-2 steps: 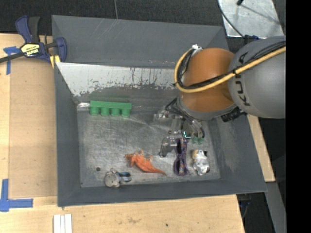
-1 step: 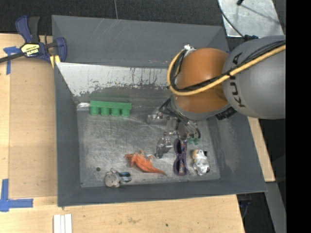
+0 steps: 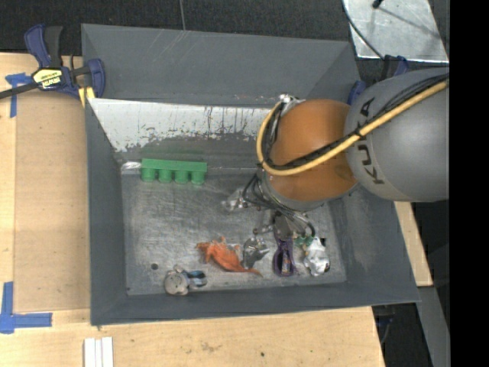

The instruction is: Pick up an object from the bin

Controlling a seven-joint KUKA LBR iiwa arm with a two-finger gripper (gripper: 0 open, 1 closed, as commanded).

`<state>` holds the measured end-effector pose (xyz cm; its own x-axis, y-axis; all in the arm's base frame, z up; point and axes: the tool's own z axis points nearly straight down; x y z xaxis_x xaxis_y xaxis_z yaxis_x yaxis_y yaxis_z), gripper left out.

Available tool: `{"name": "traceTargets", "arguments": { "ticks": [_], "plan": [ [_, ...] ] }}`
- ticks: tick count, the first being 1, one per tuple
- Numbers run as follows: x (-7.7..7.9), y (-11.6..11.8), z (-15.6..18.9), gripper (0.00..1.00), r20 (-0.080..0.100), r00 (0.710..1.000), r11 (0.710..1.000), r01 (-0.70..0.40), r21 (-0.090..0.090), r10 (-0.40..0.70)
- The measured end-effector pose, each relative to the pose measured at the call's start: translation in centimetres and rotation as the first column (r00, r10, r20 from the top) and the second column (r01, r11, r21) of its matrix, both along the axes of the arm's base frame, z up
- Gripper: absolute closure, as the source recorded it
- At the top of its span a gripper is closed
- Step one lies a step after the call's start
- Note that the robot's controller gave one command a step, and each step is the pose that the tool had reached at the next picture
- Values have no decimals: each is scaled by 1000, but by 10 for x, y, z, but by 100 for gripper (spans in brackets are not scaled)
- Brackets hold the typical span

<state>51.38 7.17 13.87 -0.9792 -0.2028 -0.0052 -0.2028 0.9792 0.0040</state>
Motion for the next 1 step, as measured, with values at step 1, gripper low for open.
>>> {"name": "traceTargets", "arguments": {
  "ticks": [1],
  "plan": [
    [-4,16,3,0,-2,999,999,-42,-8,42]
  ]
}}
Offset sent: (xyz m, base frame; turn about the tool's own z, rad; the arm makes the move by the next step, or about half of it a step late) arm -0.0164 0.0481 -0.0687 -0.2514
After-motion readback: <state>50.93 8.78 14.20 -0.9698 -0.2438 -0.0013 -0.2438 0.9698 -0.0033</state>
